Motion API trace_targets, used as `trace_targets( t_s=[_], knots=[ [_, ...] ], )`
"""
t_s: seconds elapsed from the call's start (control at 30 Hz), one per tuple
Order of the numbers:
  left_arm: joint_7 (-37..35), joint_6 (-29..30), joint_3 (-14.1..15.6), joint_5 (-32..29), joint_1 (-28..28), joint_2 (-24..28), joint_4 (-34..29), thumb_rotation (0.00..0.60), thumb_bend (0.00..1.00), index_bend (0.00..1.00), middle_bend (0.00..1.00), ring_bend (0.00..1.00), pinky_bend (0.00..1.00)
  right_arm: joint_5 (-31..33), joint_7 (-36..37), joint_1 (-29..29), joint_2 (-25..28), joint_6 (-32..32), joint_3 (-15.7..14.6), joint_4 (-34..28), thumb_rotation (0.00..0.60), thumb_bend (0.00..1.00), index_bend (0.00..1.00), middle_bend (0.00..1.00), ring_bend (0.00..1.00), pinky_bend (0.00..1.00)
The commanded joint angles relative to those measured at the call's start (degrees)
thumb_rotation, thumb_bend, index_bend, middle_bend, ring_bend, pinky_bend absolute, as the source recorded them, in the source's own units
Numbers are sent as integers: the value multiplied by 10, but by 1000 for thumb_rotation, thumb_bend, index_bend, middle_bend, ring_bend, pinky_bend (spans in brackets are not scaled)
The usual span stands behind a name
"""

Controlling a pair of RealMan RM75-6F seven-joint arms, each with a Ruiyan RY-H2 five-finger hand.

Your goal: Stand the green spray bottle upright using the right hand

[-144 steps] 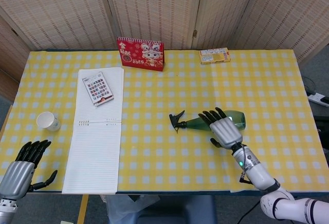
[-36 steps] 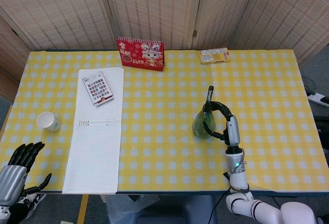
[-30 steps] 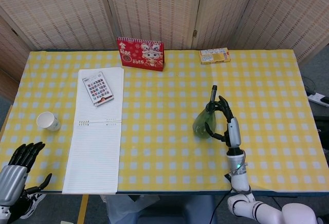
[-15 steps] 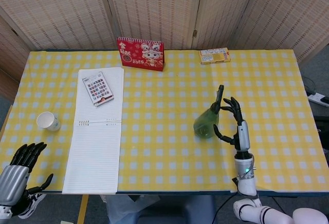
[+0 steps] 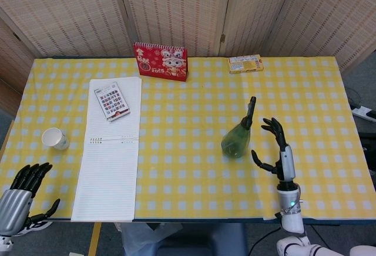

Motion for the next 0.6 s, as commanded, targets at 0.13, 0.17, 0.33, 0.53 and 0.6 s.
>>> trace_targets(
  t_s=[0.13,0.17,0.33,0.53,0.6],
  knots=[
    [5,5,0,6,1,-3,2,257,396,68,125,81,36,-84,-26,-68,79,134,-44,-31,600,370,0,147,186,0],
    [7,7,0,8,2,-4,2,258,396,68,125,82,36,-96,-49,-79,94,149,-54,-31,600,369,0,146,182,0],
    [18,19,-2,11,7,-9,2,257,396,68,125,81,34,-121,-191,-130,199,135,-119,-96,600,370,16,180,170,0],
    [38,28,-1,17,12,-14,-1,257,397,67,125,82,34,-112,-296,-164,317,75,-176,-182,600,370,93,190,150,0],
    [47,26,0,19,13,-16,-2,254,397,68,125,82,34,-89,-363,-172,358,27,-197,-215,600,370,94,178,127,0]
  ],
)
